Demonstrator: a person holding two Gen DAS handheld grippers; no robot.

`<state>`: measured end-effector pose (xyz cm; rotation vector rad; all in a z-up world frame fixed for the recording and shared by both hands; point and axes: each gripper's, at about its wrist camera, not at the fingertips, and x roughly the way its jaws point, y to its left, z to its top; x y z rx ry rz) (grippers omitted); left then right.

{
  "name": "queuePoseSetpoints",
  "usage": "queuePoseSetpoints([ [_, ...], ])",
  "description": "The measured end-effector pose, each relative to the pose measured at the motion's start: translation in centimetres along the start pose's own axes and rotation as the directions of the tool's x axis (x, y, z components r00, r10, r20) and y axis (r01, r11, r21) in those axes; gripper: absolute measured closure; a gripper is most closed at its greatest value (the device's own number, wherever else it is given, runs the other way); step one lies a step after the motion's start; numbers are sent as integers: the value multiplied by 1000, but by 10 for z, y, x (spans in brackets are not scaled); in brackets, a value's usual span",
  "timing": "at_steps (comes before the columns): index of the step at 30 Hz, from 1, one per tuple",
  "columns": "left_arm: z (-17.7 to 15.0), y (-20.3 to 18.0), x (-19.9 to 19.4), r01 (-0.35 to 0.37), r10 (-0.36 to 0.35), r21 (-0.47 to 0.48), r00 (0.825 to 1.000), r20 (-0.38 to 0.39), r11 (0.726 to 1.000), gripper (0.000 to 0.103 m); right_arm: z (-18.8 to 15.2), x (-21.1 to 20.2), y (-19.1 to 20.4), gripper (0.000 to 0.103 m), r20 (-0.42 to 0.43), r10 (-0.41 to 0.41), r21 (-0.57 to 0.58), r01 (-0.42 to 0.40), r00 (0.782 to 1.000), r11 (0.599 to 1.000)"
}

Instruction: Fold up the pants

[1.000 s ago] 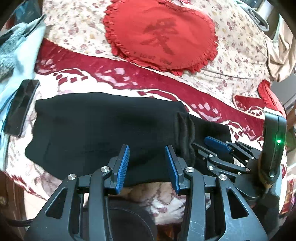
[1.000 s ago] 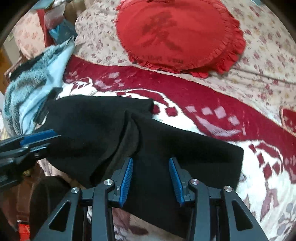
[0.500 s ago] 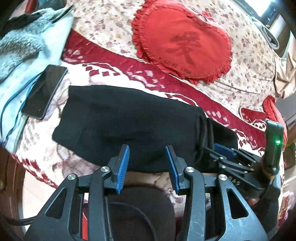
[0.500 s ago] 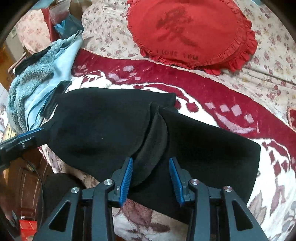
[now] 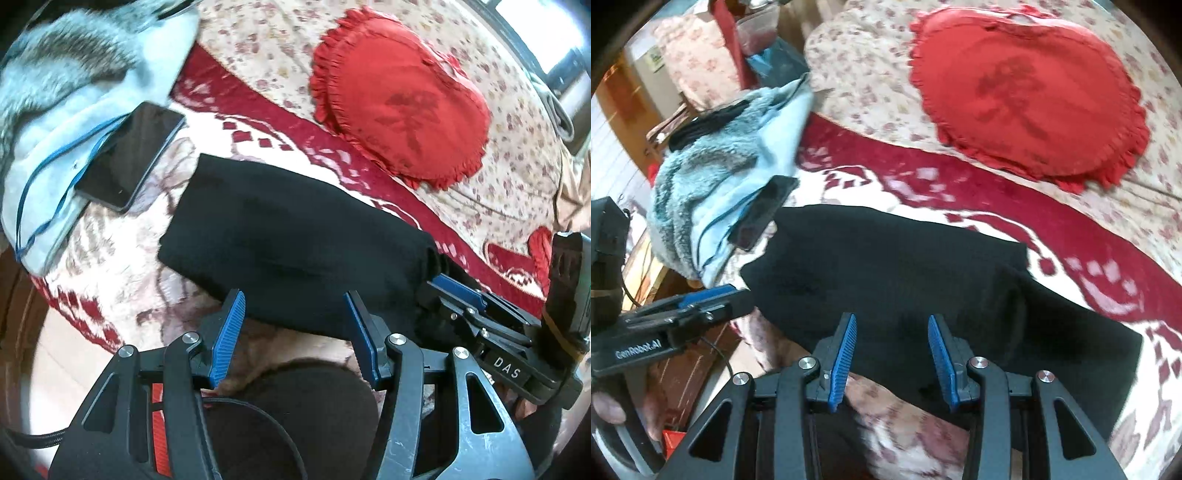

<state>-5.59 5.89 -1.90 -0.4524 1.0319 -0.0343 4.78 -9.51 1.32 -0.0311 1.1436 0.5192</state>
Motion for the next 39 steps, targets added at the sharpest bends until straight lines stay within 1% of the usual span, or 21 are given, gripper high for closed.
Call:
queuePoseSetpoints([
  [4, -4, 29, 6, -4, 3, -71, 1000, -18, 997, 48, 16, 18, 19, 64, -5, 64, -33, -64, 998, 997],
  [7, -7, 48, 13, -2, -2, -132, 1000, -30, 991, 48, 30, 35, 29, 63, -24, 87, -63, -88, 996, 994],
  [9, -8, 57, 13, -7, 5, -166, 1000, -13, 986, 48, 40, 48, 36, 63, -38, 93, -81, -96, 995, 992],
  [11, -7, 62, 12, -9, 10, -188, 1000, 5, 982, 47, 49, 60, 43, 63, -52, 98, -102, -103, 994, 989],
  [12, -6, 65, 14, -1, 2, -200, 1000, 4, 980, 42, 53, 64, 46, 63, -56, 102, -113, -107, 993, 988],
  [13, -5, 66, 16, 6, -6, -209, 1000, 2, 978, 41, 57, 69, 48, 63, -59, 104, -123, -111, 993, 986],
  [19, 1, 68, 29, 11, -13, -236, 1000, -6, 972, 41, 79, 100, 67, 62, -79, 82, -197, -96, 994, 976],
  [23, 6, 69, 38, 16, -20, -247, 1000, -14, 969, 41, 95, 113, 84, 61, -64, 62, -290, -78, 996, 954],
  [25, 8, 69, 44, 17, -24, -251, 999, -25, 968, 41, 103, 120, 93, 54, -45, 68, -341, -79, 997, 937],
  [26, 9, 68, 47, 16, -25, -253, 999, -29, 967, 41, 105, 123, 97, 54, -44, 69, -355, -80, 997, 932],
  [28, 11, 68, 52, 8, -17, -255, 999, -33, 967, 41, 110, 132, 101, 54, -59, 81, -358, -97, 995, 929],
  [29, 12, 66, 54, 6, -14, -254, 999, -31, 967, 38, 112, 136, 102, 54, -70, 96, -352, -115, 993, 929],
  [30, 13, 66, 54, 8, -15, -253, 1000, -25, 967, 33, 114, 141, 102, 54, -79, 113, -344, -134, 990, 929],
  [35, 17, 62, 58, 6, -10, -252, 1000, -16, 968, 24, 117, 166, 99, 54, -118, 158, -313, -187, 980, 931],
  [38, 19, 61, 60, -1, -3, -253, 1000, -14, 968, 22, 114, 181, 97, 54, -155, 200, -284, -238, 967, 929],
  [39, 19, 60, 60, -5, 1, -253, 1000, -13, 967, 22, 113, 184, 96, 57, -150, 207, -282, -242, 967, 928],
])
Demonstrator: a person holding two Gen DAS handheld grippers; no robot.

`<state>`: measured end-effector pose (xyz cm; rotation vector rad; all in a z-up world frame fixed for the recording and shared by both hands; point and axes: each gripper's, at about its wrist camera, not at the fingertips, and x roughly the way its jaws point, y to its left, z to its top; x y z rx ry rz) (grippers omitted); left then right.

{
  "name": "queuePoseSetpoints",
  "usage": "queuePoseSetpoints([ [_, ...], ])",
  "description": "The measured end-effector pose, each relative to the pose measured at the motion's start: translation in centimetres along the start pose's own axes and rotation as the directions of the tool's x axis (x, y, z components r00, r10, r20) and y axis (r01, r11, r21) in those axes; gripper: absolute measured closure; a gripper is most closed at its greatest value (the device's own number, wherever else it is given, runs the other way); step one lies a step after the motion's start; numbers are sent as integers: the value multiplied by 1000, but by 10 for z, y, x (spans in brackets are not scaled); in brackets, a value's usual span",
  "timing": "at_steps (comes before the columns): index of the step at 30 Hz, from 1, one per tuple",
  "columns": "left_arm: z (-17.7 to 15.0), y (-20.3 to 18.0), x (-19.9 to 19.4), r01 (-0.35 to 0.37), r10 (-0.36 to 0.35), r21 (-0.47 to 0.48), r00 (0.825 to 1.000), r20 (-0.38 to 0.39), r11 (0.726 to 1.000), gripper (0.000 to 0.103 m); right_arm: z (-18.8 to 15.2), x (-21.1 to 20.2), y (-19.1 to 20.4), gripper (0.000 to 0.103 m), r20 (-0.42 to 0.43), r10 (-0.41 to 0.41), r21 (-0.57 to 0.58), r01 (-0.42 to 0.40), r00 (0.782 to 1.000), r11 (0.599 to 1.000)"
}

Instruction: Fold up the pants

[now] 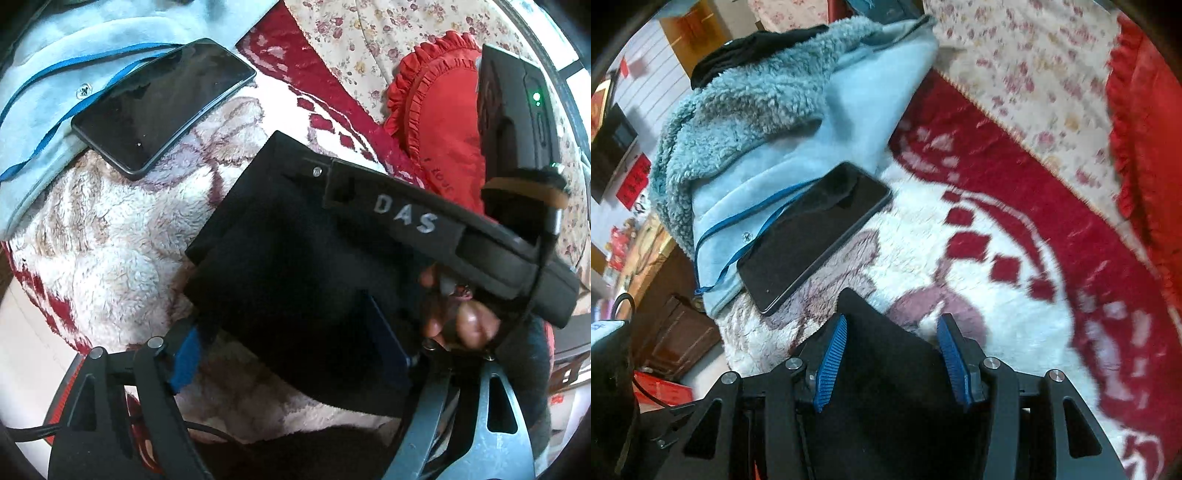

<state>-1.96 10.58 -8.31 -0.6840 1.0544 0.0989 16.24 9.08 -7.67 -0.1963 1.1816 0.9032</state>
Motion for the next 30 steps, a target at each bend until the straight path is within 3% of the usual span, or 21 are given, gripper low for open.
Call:
queuePoseSetpoints([
  [3, 1, -2, -1, -2, 2, 5, 1000, 12, 1000, 23, -3, -1, -2, 67, 26, 10, 1, -10, 1000, 1000],
  [4, 1, -2, -2, -1, 1, 8, 1000, 22, 1000, 29, -3, -3, -2, 72, 34, 20, 2, -20, 999, 1000],
  [6, 2, -4, -5, -14, 13, 22, 999, 38, 1000, 56, -4, -8, 0, 75, 44, 20, -7, -20, 999, 1000],
  [10, 4, -7, -13, -27, 23, 51, 998, 65, 998, 77, -6, -22, 1, 79, 74, 42, 8, -43, 996, 999],
  [15, 1, -14, -26, -17, 8, 85, 995, 98, 996, 83, -6, -36, 2, 80, 108, 56, 34, -60, 993, 998],
  [21, -10, -45, -62, 52, -86, 202, 982, 166, 978, 85, -16, -93, 2, 89, 247, 60, 52, -75, 967, 996],
  [25, -37, -90, -72, 77, -149, 375, 975, 166, 924, 85, -43, -146, -22, 90, 333, 48, 153, -104, 942, 983],
  [28, -57, -122, -57, 88, -158, 479, 981, 108, 873, 85, -79, -188, -49, 90, 399, -31, 279, -89, 917, 956],
  [30, -64, -132, -43, 102, -153, 505, 986, 61, 857, 85, -107, -210, -69, 88, 418, -99, 387, -78, 903, 919],
])
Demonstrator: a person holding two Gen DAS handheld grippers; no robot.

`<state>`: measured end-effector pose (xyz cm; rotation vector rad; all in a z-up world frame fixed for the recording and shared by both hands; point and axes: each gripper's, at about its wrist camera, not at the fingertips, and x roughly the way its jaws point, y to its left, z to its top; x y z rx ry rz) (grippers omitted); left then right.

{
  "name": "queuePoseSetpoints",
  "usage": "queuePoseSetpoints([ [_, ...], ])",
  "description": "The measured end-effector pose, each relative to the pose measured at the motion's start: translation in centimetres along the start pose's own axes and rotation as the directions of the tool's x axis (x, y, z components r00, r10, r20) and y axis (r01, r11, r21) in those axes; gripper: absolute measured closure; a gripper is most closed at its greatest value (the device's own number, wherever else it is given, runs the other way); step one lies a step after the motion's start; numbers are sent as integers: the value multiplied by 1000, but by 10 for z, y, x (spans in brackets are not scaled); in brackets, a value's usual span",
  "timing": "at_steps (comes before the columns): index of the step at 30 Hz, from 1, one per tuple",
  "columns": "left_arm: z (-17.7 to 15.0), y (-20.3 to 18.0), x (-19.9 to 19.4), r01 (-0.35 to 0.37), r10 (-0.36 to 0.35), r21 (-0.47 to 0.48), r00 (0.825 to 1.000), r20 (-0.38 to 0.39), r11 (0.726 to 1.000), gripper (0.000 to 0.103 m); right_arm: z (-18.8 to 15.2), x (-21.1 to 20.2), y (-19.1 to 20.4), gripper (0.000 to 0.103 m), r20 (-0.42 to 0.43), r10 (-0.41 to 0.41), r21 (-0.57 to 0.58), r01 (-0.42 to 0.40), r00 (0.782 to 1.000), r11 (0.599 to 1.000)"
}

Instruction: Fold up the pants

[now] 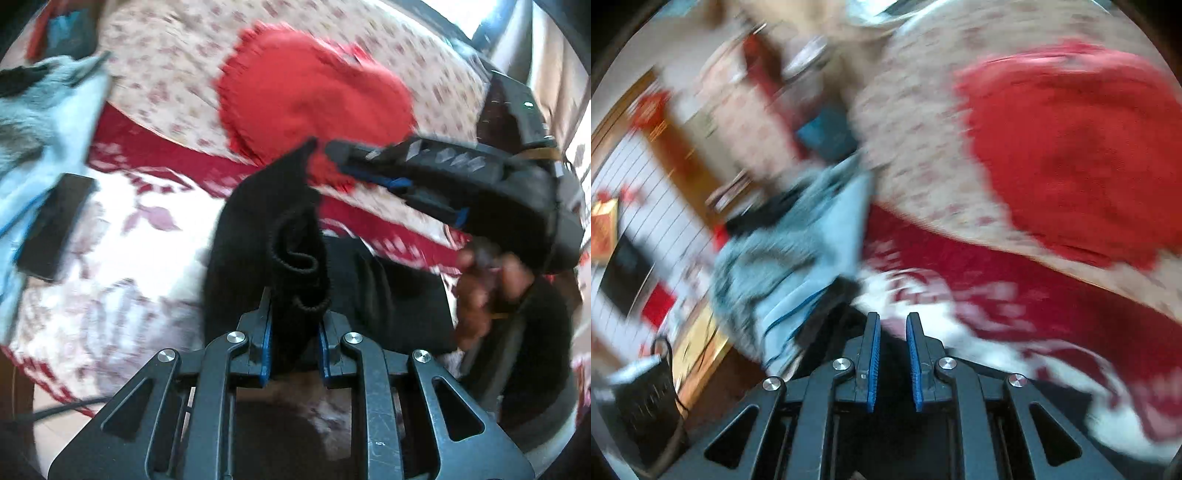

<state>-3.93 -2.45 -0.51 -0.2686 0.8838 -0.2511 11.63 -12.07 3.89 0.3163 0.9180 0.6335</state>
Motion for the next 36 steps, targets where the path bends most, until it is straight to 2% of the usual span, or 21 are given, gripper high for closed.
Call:
queuePoseSetpoints([
  [2, -2, -7, 12, 5, -4, 10, 999, -36, 1000, 85, -9, -17, -25, 77, 18, 34, 118, -36, 999, 992],
  [3, -3, -8, 15, 1, -1, 11, 999, -41, 1000, 85, -16, -23, -38, 62, 27, 63, 187, -66, 998, 980],
  [4, -1, -7, 19, -2, 2, 12, 999, -45, 1000, 85, -22, -27, -45, 57, 35, 84, 237, -90, 996, 967],
  [7, -1, -9, 20, -14, 15, 28, 999, -51, 1000, 85, -40, -30, -53, 54, 52, 167, 313, -175, 985, 933],
  [13, -3, -18, 23, -42, 45, 63, 998, -52, 997, 85, -47, -16, -32, 53, 8, 200, 301, -193, 980, 934],
  [15, -9, -18, 18, -47, 50, 71, 997, -51, 996, 85, -52, -2, -28, 53, -52, 158, 300, -135, 986, 944],
  [17, -11, -18, 14, -55, 60, 86, 997, -53, 995, 85, -61, 20, -28, 58, -158, 133, 299, -81, 979, 951],
  [19, -15, -19, 7, -63, 71, 120, 996, -61, 991, 85, -68, 27, -28, 81, -162, 137, 286, -86, 977, 954],
  [21, -17, -16, -6, -27, 37, 140, 997, -66, 990, 83, -68, 24, -30, 88, -147, 135, 275, -90, 980, 957],
  [24, -16, -13, -25, 34, -23, 146, 997, -77, 989, 83, -62, 9, -29, 91, -123, 102, 226, -72, 987, 971],
  [28, -6, -13, -45, 11, -9, 165, 1000, -14, 986, 83, -53, -23, -27, 91, -73, 66, 166, -54, 995, 985],
  [34, 4, -16, -33, -3, 5, 155, 1000, -10, 988, 83, -53, -86, -44, 91, -43, -70, 112, 75, 997, 991],
  [36, 4, -22, -25, -1, 4, 165, 1000, -23, 986, 79, -58, -105, -59, 91, -43, -128, 119, 133, 991, 984],
])
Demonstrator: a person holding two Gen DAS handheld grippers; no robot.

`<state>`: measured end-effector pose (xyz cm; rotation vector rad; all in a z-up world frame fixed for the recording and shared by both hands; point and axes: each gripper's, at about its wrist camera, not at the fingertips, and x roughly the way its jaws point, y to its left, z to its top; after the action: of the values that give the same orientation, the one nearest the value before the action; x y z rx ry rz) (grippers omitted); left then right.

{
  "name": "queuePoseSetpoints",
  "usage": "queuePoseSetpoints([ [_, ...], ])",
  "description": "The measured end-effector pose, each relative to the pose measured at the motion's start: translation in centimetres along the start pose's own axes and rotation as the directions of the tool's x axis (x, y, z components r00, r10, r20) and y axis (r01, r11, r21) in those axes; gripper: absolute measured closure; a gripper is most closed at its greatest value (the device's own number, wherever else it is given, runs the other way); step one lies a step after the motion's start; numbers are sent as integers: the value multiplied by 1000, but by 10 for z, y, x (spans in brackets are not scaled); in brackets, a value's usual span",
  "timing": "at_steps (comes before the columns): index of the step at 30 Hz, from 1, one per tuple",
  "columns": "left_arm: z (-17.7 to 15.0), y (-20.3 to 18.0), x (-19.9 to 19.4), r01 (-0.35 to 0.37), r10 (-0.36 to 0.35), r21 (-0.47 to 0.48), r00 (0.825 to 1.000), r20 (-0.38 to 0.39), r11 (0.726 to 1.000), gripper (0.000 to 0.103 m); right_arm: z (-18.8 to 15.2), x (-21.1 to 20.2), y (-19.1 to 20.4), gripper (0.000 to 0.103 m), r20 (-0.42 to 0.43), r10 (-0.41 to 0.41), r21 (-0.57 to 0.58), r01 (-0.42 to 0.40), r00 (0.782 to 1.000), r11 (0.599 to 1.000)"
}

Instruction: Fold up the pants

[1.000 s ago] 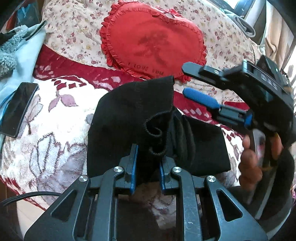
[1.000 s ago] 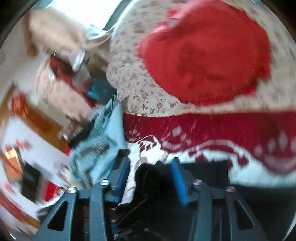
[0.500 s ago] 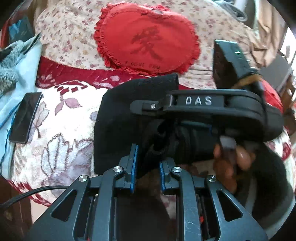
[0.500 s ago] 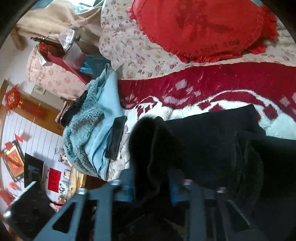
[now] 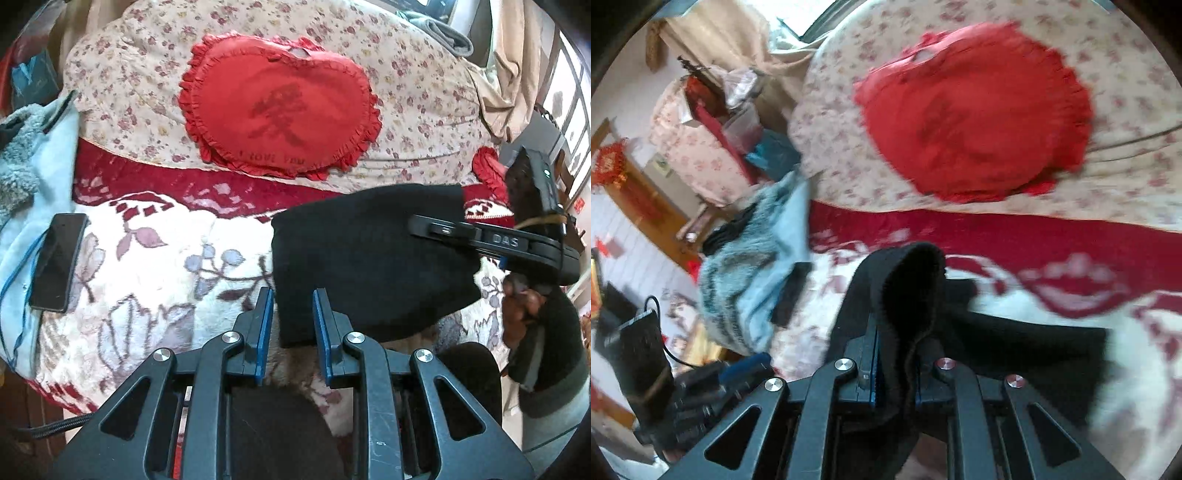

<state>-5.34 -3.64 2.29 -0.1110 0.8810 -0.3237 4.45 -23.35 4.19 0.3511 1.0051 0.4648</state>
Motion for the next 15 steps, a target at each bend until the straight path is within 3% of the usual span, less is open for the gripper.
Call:
queuePoseSetpoints([
  [5, 2, -19, 23, 8, -6, 27, 999, -49, 1000, 77, -9, 0, -57, 88, -43, -137, 88, 140, 990, 986],
  [8, 6, -29, 36, -8, 12, 49, 997, -74, 999, 77, -12, 14, -84, 79, -110, -183, 150, 198, 977, 969],
  [10, 10, -32, 40, -18, 23, 63, 997, -74, 998, 77, -11, 2, -82, 73, -71, -187, 145, 195, 980, 970],
  [13, 19, -36, 44, -31, 36, 68, 997, -68, 997, 77, -8, -27, -79, 71, 2, -291, 123, 289, 957, 950],
  [15, 28, -39, 48, -37, 41, 71, 998, -55, 997, 74, -5, -46, -73, 71, 44, -316, 113, 309, 948, 944],
])
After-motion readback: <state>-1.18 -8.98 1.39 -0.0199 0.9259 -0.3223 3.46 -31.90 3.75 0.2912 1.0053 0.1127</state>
